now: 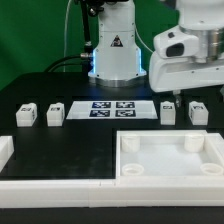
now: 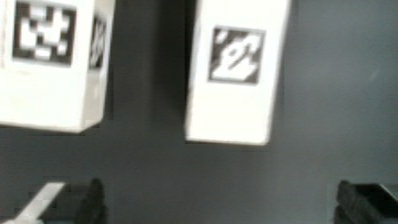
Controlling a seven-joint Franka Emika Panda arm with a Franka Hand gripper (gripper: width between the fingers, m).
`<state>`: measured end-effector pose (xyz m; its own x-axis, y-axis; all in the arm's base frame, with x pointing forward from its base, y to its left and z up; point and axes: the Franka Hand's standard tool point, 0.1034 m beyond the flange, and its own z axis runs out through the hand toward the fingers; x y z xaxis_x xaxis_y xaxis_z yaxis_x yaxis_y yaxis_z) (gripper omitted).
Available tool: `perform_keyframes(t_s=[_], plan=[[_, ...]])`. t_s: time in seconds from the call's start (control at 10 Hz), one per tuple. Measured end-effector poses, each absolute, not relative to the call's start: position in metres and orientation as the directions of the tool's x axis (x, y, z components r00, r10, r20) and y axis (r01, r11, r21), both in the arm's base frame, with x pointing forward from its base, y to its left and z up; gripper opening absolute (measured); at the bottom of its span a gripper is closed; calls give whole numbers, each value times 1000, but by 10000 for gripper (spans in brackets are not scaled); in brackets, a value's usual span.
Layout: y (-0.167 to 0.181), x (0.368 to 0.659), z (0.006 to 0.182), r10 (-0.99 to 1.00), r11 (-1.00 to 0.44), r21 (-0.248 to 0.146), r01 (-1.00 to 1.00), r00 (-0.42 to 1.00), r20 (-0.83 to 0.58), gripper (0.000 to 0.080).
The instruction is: Assemble one leg
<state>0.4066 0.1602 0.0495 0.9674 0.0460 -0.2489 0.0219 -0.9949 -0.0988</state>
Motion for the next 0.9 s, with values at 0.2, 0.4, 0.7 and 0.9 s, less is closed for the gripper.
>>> perform_keyframes(t_s=[0.2, 0.4, 0.7, 0.9], plan=[[166, 401, 47, 42, -996, -84, 5, 896, -443, 649], [164, 404, 41, 48, -997, -83, -3, 786, -616, 649], [166, 410, 35, 59, -996, -87, -7, 689, -722, 649], [168, 401, 34, 21, -998, -52, -26, 669, -743, 649]])
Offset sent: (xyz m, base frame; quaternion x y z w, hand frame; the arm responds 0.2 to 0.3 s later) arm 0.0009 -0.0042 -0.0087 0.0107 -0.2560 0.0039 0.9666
